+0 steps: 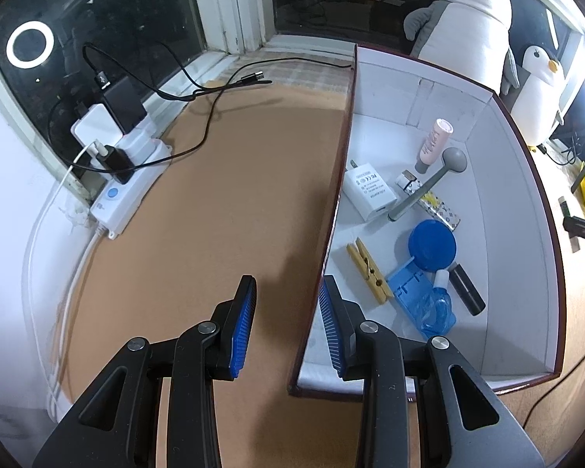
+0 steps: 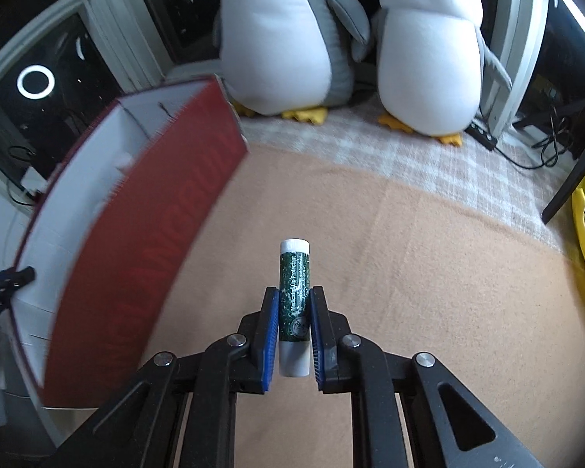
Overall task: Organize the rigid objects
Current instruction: 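Carry the green tube into the box and open the right gripper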
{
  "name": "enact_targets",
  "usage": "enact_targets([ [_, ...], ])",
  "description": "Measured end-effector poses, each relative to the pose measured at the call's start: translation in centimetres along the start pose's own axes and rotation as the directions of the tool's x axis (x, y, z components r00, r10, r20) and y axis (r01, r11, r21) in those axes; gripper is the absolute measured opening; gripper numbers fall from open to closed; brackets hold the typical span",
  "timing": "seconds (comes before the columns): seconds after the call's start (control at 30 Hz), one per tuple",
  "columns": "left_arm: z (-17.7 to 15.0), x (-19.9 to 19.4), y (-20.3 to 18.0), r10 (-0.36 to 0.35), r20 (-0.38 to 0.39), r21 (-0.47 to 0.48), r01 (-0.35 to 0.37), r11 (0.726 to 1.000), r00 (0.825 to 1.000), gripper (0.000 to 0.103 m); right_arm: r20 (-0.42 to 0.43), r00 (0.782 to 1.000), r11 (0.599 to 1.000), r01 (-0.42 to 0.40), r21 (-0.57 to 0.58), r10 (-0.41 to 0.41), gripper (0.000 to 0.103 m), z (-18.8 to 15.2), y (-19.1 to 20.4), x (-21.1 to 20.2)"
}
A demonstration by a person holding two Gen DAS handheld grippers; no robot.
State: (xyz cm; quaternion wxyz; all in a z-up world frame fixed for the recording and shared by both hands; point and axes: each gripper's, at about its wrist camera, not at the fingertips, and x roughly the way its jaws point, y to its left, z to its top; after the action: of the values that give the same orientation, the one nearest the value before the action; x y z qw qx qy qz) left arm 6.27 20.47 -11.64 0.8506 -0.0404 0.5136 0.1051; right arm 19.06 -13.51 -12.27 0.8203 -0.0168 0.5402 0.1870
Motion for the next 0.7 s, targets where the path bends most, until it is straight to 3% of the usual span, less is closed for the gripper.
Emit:
enact_targets([
  [0.2, 0.7, 0.4, 0.2, -0.016, 0.011, 0.004, 0.016, 1.000, 1.000, 0.032, 0.061, 0.997, 0.997, -0.050, -0.053, 0.053, 0.014, 0.5, 4.4, -3.4],
  [0.43, 1.3, 0.8, 0.2, -0.039, 0.026, 0.017, 0.038, 0.999, 0.999, 0.031, 0.075, 0.992, 0.988, -0.092, -0.120, 0.102, 0.014, 1.2, 9.4, -4.7],
  [0.7, 1.6, 1.1, -0.3, -0.073, 0.029, 0.043, 0.072, 0.996, 0.997, 0.017, 0.058, 0.991, 0.977, -0.112, -0.179, 0.124, 0.014, 1.7, 13.3, -4.3],
])
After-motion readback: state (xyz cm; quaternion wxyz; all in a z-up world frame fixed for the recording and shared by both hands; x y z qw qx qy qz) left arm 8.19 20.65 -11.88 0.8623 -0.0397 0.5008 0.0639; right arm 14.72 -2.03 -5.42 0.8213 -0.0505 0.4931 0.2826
